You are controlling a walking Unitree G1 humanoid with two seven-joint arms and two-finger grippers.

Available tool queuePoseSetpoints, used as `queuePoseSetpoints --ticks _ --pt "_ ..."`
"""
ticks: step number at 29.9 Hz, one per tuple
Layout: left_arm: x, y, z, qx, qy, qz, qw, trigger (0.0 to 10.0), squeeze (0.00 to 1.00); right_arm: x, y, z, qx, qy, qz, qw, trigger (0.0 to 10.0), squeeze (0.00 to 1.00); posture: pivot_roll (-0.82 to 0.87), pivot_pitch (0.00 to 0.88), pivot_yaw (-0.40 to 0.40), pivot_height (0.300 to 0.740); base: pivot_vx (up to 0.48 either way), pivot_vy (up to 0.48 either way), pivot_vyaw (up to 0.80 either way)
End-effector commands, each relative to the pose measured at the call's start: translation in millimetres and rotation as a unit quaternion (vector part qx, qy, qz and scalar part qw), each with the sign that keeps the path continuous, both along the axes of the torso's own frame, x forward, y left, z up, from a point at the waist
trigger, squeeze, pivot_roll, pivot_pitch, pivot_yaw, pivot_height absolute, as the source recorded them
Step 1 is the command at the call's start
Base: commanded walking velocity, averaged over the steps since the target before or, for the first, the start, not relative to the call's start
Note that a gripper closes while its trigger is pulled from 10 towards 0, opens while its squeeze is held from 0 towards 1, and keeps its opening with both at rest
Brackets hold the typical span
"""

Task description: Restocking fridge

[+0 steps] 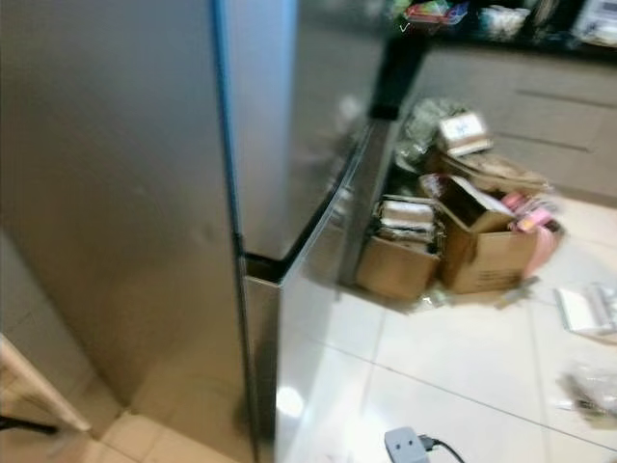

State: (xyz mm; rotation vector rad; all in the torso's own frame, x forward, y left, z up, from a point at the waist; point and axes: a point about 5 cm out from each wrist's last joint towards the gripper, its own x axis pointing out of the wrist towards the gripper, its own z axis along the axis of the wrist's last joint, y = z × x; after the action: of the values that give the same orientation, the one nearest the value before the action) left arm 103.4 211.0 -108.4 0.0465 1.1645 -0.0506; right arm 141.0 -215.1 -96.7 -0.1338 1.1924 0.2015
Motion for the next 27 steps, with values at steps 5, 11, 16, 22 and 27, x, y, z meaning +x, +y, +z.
queuePoseSetpoints --ticks 5,11,16,22,27 --pt "-2.7 -9.6 -2.2 -0.017 0.006 -0.004 1.000 10.0 0.00 3.0 -2.1 1.6 -0.002 -0.004 0.002 1.000 10.0 0.00 -0.05 0.000 -0.034 0.740 0.000 -0.461 0.00" --pt "-2.0 -10.1 -2.1 -0.018 0.005 -0.005 1.000 10.0 0.00 1.5 -1.2 1.0 0.005 -0.004 0.000 1.000 10.0 0.00 -0.05 0.000 -0.033 0.740 0.000 -0.461 0.00" --pt "-1.8 -10.2 -2.2 -0.015 0.003 0.003 1.000 10.0 0.00 3.1 1.8 1.9 0.029 -0.005 0.013 0.999 10.0 0.00 -0.05 0.000 -0.034 0.740 0.000 -0.252 0.31" --pt "-1.8 -9.8 -2.2 -0.012 0.004 0.003 1.000 10.0 0.00 1.8 3.9 1.5 0.040 0.001 0.020 0.999 10.0 0.00 -0.05 0.000 -0.034 0.740 0.000 0.000 0.77" --pt "-1.6 -10.2 -2.2 -0.013 0.004 0.003 1.000 10.0 0.00 -0.2 5.5 0.9 0.051 0.007 0.025 0.998 10.0 0.00 -0.06 0.000 -0.035 0.740 0.000 0.000 0.77"
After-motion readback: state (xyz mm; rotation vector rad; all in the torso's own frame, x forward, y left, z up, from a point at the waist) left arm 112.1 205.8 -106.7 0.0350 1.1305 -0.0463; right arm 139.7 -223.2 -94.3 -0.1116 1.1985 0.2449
